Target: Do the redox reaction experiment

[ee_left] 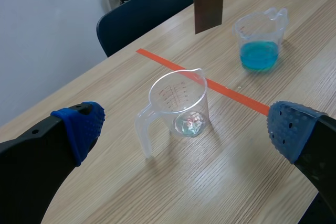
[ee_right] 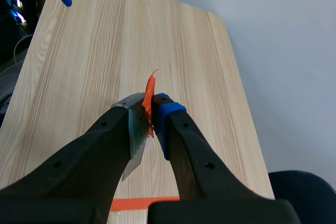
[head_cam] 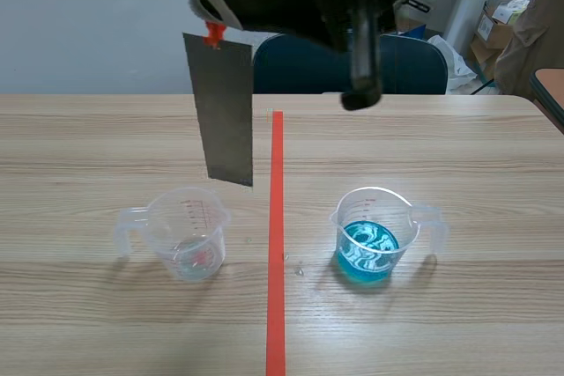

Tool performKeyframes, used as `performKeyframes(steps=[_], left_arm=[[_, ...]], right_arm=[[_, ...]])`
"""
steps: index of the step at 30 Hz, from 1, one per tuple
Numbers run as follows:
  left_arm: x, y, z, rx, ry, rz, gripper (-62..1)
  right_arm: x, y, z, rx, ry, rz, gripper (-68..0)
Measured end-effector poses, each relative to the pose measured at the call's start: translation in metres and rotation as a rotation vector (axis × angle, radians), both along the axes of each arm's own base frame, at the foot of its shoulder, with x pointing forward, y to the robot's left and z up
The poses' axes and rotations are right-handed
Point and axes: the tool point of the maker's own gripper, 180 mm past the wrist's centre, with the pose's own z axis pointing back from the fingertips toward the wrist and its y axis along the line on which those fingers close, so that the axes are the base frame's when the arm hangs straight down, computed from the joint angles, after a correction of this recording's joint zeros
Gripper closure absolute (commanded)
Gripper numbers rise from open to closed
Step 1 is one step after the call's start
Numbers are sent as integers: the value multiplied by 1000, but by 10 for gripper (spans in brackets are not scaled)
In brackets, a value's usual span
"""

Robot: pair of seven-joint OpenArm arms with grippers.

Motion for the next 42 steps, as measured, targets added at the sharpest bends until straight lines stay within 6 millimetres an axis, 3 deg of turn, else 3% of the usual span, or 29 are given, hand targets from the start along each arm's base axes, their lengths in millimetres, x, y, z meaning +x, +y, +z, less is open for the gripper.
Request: performKeyframes(steps=[6, 15, 42], left_arm=[[0, 0, 0, 0, 0, 0, -623], [0, 0, 0, 2, 0, -2, -623], [0, 0, 0, 2, 0, -2, -623]], right_arm=[[8, 29, -6, -9, 39, 28, -6], [14, 55, -20, -42, 97, 56, -6], [15, 72, -24, -54, 126, 66, -6]])
